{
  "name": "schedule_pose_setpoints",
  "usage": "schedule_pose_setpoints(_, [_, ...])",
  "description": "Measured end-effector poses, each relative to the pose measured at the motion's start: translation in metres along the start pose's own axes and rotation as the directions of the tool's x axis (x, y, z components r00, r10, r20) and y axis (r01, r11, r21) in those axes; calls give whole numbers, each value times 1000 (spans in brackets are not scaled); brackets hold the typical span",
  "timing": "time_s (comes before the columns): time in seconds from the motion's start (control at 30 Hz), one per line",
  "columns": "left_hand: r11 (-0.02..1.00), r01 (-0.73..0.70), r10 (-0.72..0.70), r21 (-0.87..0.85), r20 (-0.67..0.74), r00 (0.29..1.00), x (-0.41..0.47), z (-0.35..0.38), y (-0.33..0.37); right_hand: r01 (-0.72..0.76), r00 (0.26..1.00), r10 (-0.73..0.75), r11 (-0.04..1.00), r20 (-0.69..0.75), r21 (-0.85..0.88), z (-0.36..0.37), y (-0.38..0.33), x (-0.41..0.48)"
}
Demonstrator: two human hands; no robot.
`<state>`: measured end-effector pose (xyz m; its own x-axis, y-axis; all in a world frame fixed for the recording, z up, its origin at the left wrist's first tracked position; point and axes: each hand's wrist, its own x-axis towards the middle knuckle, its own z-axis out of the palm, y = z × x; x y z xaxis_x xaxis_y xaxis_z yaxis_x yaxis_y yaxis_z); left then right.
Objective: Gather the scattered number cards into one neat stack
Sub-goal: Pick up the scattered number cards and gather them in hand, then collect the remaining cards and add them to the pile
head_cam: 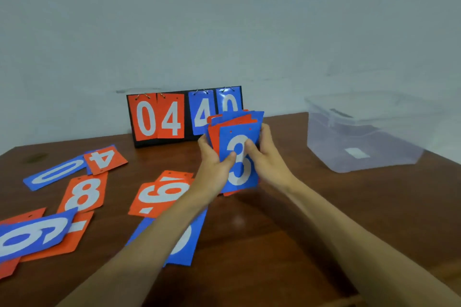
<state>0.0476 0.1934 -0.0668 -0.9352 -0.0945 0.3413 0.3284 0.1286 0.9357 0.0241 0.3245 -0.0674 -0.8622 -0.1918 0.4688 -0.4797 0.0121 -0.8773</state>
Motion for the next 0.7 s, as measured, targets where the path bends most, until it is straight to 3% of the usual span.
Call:
schedule_pose_setpoints(0.17, [993,111,-113,30,97,989,-4,13,-18,-179,983,173,980,67,88,-17,16,-12])
schedule_pose_setpoints(0.3, [971,106,-144,217,171,975,2,9,-17,-207,969,204,978,142,6,-18,16,-9])
schedule_pose_setpoints(0.43, [947,32,-135,319,306,942,5,-7,-4,-266,963,268,958,8,-108,-14,19,3])
schedule_pose_setpoints(0.5, [927,-27,-118,374,360,925,11,-24,5,-337,941,335,940,-44,-58,-11,17,12])
schedule_pose_setpoints(0.57, [827,-62,-153,559,330,931,20,-50,3,-408,910,409,913,-72,31,-8,14,20])
schedule_pose_setpoints(0.7, [496,-15,-342,868,212,915,21,-104,-11,-482,856,505,857,-109,184,14,19,21])
